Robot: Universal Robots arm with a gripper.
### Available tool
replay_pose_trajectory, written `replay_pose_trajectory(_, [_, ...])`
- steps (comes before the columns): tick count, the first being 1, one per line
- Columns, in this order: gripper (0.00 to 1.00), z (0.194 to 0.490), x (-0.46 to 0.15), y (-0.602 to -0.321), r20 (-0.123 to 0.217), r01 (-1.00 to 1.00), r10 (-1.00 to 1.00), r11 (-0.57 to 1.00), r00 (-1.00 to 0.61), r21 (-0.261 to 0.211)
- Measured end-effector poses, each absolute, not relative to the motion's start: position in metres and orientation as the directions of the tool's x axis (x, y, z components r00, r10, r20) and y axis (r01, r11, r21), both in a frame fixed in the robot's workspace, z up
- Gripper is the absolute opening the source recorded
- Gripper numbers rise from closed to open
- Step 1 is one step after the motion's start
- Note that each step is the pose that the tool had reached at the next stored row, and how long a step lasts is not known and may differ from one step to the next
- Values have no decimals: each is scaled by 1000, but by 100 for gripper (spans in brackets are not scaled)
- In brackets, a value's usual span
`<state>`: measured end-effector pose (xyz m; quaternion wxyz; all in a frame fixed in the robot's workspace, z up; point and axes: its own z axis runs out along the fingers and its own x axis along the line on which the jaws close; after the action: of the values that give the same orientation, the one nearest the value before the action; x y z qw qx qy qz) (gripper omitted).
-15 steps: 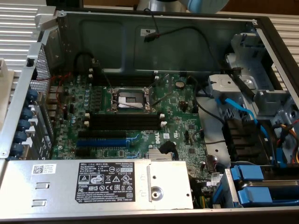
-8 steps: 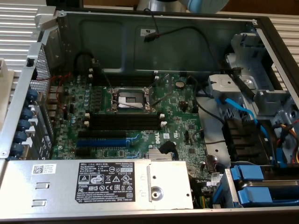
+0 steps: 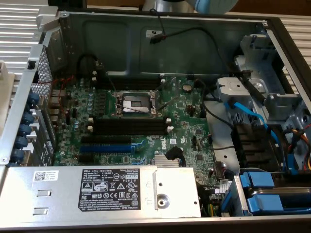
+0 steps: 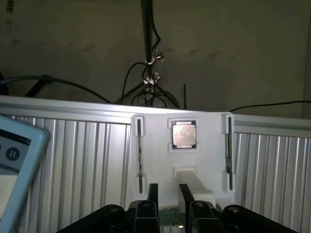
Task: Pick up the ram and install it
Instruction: 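Pick up the ram and move it above insertion slot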
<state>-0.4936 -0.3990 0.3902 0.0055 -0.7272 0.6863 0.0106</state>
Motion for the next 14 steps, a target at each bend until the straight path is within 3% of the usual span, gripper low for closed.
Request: replay_pose_trajectory(14, [31, 371, -494, -399, -23, -998, -998, -58, 58, 6])
